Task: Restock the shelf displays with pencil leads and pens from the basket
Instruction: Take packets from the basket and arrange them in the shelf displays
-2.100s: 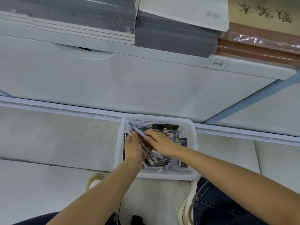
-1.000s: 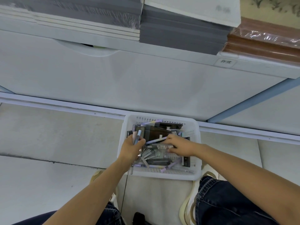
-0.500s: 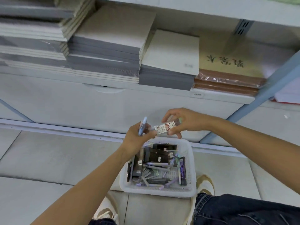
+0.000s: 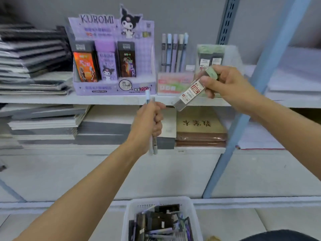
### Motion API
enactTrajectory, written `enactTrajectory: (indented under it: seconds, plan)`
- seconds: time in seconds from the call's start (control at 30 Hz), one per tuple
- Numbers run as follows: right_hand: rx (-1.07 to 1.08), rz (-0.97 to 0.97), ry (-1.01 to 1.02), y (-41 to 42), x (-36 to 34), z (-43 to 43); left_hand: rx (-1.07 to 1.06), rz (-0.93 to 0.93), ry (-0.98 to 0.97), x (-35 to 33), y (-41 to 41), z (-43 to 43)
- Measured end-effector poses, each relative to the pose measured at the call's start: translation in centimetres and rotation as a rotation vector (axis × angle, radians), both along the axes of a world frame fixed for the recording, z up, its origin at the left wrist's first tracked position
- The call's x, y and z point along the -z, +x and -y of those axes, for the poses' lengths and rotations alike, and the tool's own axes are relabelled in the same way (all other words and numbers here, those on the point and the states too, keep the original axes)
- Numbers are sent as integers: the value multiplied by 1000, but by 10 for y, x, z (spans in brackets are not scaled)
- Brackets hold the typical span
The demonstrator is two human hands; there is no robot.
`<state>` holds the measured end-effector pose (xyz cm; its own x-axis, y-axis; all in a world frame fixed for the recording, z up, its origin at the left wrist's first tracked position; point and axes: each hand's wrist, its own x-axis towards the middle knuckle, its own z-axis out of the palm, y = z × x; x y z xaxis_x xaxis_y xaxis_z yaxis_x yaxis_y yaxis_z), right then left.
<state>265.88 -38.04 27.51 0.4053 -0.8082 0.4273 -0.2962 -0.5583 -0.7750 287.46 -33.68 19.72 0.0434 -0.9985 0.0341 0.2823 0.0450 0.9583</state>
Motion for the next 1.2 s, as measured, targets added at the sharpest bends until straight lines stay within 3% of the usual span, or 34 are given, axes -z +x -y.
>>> enactTrajectory:
  seconds: [0.3, 0.67, 0.83, 1.0, 1.1, 1.2]
  plan:
    - [301, 64, -276, -56, -87, 27, 175, 70, -201, -60, -32, 11]
    - [348, -286, -295, -47, -69, 63, 181, 151, -202, -70, -37, 9]
    - [375, -231, -267, -43, -62, 70, 204, 176, -173, -70, -34, 9]
    - [496, -388, -323, -35, -53, 71, 243, 190, -135, -71, -33, 6]
    - [533, -206, -434, -26, -57, 56, 249, 190, -146, -70, -30, 4]
    - [295, 74, -369, -9, -62, 27, 267, 190, -159, -71, -27, 2]
